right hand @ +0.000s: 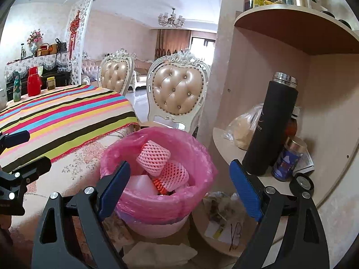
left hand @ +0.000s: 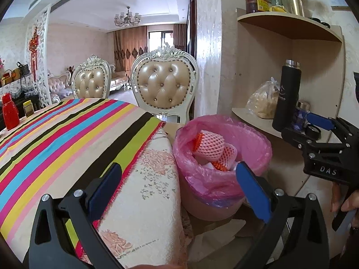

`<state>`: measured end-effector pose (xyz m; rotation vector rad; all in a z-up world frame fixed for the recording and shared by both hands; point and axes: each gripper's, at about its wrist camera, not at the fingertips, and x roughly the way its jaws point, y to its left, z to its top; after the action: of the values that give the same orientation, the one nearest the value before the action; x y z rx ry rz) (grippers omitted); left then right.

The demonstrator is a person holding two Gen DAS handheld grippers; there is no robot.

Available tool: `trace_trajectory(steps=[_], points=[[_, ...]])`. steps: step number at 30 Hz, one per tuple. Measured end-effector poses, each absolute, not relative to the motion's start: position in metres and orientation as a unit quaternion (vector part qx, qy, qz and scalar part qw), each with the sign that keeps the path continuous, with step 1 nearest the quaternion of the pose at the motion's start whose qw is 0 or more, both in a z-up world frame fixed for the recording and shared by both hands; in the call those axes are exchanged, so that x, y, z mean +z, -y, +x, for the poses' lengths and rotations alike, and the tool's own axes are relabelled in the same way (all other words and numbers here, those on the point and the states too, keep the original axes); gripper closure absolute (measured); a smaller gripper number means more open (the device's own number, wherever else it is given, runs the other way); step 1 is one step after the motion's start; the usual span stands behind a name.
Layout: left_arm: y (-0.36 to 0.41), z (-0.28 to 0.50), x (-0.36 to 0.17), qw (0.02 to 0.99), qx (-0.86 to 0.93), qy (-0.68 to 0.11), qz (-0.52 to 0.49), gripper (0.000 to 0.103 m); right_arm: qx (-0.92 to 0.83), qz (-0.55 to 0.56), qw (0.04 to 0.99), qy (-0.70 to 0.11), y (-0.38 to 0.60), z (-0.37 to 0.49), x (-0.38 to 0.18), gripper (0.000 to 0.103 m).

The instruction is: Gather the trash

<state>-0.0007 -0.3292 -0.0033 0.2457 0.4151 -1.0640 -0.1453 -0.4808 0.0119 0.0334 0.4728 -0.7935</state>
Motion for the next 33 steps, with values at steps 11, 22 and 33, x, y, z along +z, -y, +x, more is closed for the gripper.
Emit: trace_trajectory(steps=[11,22,33], points=[[0.331,0.000,-0.009,0.830,-0.505,-0.203,0.121,0.005,-0.385,0.016,0.894,-0.229,0.479,-0.144,0.010,0.019],[0.333,0.000,-0.012,0.828,-0.506,-0.204,0.127,0.005,-0.383,0.019,0.894,-0.231,0.479,-0.145,0.006,0.019],[0.334,0.000,-0.015,0.828,-0.506,-0.206,0.128,0.005,-0.380,0.023,0.895,-0.232,0.478,-0.144,0.005,0.019]])
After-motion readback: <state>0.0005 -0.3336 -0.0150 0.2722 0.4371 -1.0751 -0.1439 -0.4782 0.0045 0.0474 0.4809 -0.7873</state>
